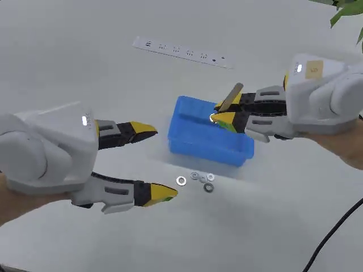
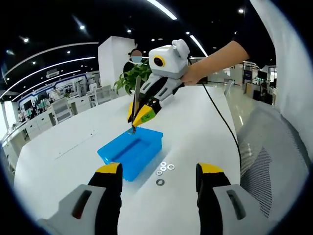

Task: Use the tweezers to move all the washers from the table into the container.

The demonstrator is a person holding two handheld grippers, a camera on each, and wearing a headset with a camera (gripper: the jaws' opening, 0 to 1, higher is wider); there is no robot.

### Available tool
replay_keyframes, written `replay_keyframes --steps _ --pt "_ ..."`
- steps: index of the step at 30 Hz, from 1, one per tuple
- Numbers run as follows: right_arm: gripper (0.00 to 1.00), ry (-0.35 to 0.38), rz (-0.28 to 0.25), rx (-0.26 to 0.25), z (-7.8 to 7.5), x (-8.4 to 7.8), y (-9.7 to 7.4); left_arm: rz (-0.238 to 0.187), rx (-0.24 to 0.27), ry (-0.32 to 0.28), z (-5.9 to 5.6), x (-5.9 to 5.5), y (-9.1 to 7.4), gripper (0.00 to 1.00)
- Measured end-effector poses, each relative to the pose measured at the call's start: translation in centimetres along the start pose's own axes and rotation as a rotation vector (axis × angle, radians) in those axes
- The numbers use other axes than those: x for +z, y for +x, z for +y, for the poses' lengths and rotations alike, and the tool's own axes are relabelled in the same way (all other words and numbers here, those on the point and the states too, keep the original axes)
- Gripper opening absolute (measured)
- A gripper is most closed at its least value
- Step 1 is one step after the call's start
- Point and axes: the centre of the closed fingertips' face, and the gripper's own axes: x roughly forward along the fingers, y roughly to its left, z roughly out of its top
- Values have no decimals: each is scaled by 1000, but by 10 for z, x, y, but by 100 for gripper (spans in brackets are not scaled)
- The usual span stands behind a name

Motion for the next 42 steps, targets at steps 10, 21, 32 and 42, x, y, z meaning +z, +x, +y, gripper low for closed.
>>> replay_keyframes --steps 10,21,32,42 --pt "9 -10 96 39 3 -42 31 30 -6 -19 0 -8 -1 79" --pt "10 24 122 49 -1 -62 40 64 1 -43 1 -13 2 92" --pt "10 26 137 56 1 -72 42 66 34 -55 5 -11 1 98" --pt "10 19 127 38 -1 -64 33 68 28 -46 4 -7 2 97"
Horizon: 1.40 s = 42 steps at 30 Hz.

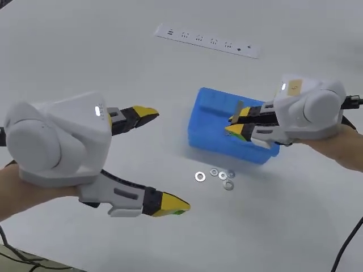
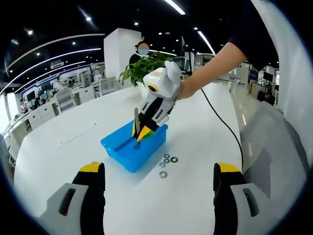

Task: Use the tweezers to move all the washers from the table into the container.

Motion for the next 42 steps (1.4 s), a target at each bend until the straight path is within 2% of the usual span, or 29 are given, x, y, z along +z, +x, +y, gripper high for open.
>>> replay_keyframes --steps 6,10,13,14,15,16,17,18,19,20,23,27,29,32,36,39,41,42 --pt "8 1 -25 -8 -1 11 -13 -10 -6 -33 0 5 2 93" --pt "8 -18 -22 1 2 13 -14 -39 4 -53 13 17 8 92" --pt "8 -27 -14 1 4 13 -12 -45 -2 -29 25 32 14 86" --pt "8 -28 -14 3 5 14 -12 -66 2 -9 33 42 16 84" --pt "8 -32 -16 5 6 15 -12 -74 3 -5 35 45 18 83" --pt "8 -38 -17 6 6 16 -12 -99 1 -4 42 55 22 82" --pt "8 -38 -21 10 7 18 -12 -112 -4 -4 45 60 26 79" --pt "8 -36 -25 14 7 19 -12 -121 -10 -1 50 65 32 76" --pt "8 -39 -28 15 8 21 -13 -111 -17 4 53 67 37 71" --pt "8 -39 -34 21 8 23 -13 -92 -44 26 53 69 43 66" --pt "8 -33 -60 34 10 28 -14 -98 -88 54 54 77 59 56" --pt "8 -39 -67 46 11 31 -13 -76 -148 100 50 78 79 49" --pt "8 -39 -69 47 11 31 -12 -62 -183 99 46 76 86 47" --pt "8 -44 -67 55 12 30 -11 -40 -214 129 43 72 91 40" --pt "8 -50 -64 63 13 29 -11 -37 -238 157 40 73 93 28" --pt "8 -49 -61 66 13 27 -11 -38 -253 163 40 74 93 20" --pt "8 -45 -59 66 13 26 -11 -52 -297 144 34 77 90 10" --pt "8 -44 -61 66 12 26 -11 -60 -300 151 33 78 90 9"
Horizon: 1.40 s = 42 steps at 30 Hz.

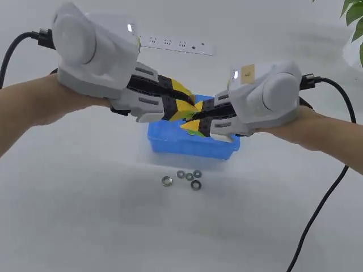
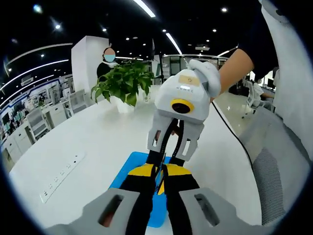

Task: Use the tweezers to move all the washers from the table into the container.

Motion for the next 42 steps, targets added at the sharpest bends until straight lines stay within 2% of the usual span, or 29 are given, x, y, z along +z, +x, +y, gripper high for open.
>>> replay_keyframes --steps 4,5,10,15,19,26,32,37,38,40,42 --pt "8 -15 11 12 2 -2 1 20 -22 17 -3 -3 1 8" --pt "8 -20 16 14 3 -3 1 29 -16 41 -1 -4 1 8" --pt "10 -62 30 -29 -4 -5 -1 43 13 94 2 -3 3 6" --pt "12 -40 8 -50 -7 0 -6 20 33 102 5 5 0 6" --pt "19 -62 21 -65 -6 -1 -10 17 42 114 6 8 -2 6" --pt "26 -27 7 -86 0 -5 -21 7 58 115 0 16 -11 6" --pt "33 -13 -3 -99 22 -3 -33 13 60 131 -14 21 -24 6" --pt "38 10 -31 -93 42 3 -42 15 64 142 -24 23 -35 6" --pt "39 26 -63 -83 49 7 -43 18 68 147 -27 23 -37 7" --pt "42 60 -87 -83 57 10 -46 28 77 154 -29 21 -40 7" --pt "44 67 -85 -83 67 9 -47 37 107 167 -30 20 -44 7"
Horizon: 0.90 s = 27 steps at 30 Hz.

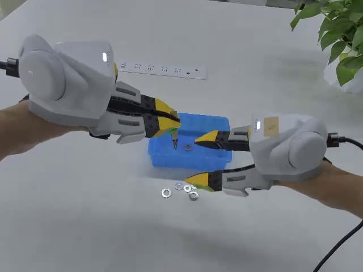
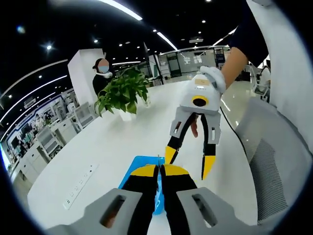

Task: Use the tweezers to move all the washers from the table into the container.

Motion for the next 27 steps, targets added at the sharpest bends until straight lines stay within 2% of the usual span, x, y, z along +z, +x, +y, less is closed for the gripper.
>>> replay_keyframes --steps 3,6,8,12,15,20,25,27 --pt "47 8 10 -11 12 -5 -3 -15 17 -19 -3 0 -8 7" --pt "55 96 -25 -89 14 -2 -8 -9 24 -23 -10 -2 -14 7" --pt "57 117 -37 -111 16 -2 -11 -6 25 -32 -15 -5 -17 7" --pt "63 122 -21 -117 29 -8 -15 1 18 -53 -30 -13 -21 7" --pt "66 140 -19 -126 36 -13 -19 25 1 -59 -40 -22 -21 7" --pt "74 225 -11 -133 50 -28 -22 35 -13 -87 -54 -36 -19 7" --pt "86 268 12 -126 63 -40 -21 62 -22 -112 -61 -49 -12 7" --pt "94 253 37 -151 64 -47 -21 59 -22 -121 -62 -52 -9 7"
